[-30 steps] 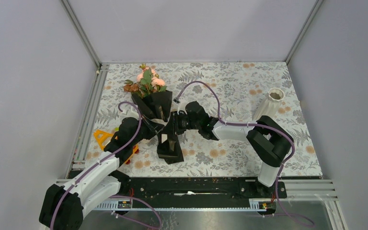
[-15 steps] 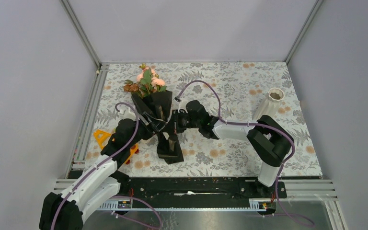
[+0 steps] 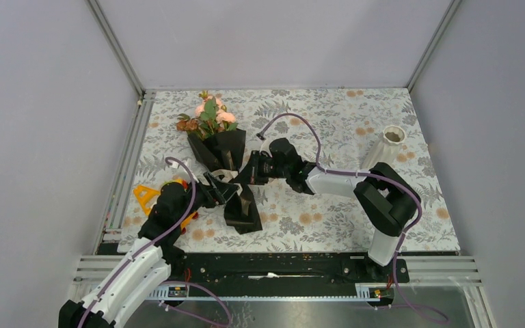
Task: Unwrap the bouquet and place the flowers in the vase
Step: Untie the ribbon from the wrapping paper.
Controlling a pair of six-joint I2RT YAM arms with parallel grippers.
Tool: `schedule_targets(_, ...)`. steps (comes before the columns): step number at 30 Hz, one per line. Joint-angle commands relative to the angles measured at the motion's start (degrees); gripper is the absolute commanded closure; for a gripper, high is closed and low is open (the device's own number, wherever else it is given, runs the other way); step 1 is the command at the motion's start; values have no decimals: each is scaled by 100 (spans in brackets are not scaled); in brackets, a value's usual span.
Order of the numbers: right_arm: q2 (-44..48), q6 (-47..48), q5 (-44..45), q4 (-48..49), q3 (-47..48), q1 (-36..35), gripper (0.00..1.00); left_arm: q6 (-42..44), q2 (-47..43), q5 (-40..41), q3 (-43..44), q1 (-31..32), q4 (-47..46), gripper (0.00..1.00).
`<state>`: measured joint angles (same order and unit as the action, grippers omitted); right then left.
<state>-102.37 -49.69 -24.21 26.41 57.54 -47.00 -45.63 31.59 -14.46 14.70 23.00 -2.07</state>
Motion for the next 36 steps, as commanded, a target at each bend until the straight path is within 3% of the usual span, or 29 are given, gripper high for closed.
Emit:
schedule_targets(1,250,-472,-259,114,284,50,100,-2,267,-263,-127,-24,-544,25)
schedule_targets(9,248,-805,-514,75,346,109,100,-591,1057,-650,-228,-24,-1863,38)
schedule_targets(22,262,-794,-521,-109,378,109,100,-647,1171,-420,-178,-24,-1643,54)
schedule_targets(36,243,-752,-496,-277,482,105,100,-860,1682,-729,-240,-29,-2452,59)
